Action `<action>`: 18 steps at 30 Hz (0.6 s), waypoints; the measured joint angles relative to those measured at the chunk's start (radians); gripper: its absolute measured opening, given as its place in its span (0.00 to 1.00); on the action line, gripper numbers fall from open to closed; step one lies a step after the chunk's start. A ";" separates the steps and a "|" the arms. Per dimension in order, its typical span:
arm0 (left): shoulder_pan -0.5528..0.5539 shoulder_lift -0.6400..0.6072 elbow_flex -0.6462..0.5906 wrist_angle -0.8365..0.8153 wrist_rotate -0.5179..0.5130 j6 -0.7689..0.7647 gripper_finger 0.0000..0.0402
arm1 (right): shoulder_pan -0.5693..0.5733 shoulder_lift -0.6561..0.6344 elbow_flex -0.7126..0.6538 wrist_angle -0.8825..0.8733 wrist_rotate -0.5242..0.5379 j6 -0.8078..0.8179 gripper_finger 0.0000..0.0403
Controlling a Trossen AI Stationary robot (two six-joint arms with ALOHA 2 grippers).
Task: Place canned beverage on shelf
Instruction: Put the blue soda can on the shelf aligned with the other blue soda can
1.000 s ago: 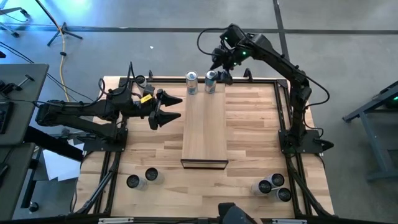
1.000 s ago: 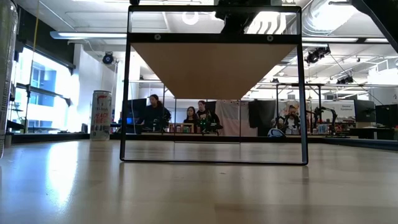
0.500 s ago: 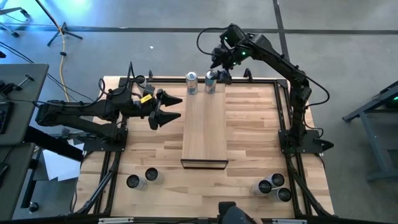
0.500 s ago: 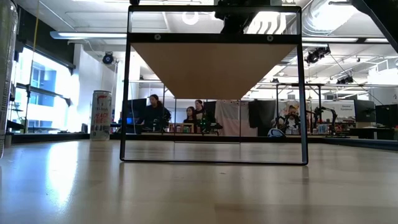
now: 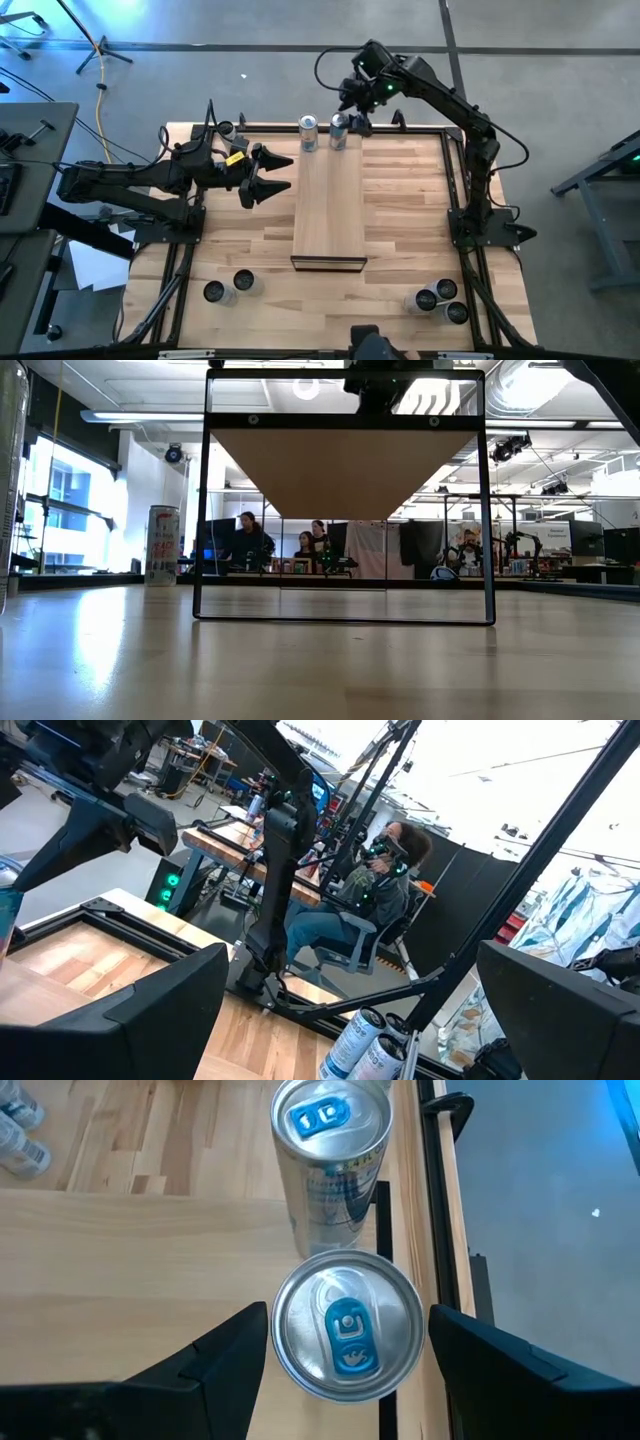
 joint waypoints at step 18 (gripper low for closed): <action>0.000 0.000 0.000 0.000 0.000 0.000 1.00 | 0.006 0.016 0.000 -0.019 -0.001 0.102 0.65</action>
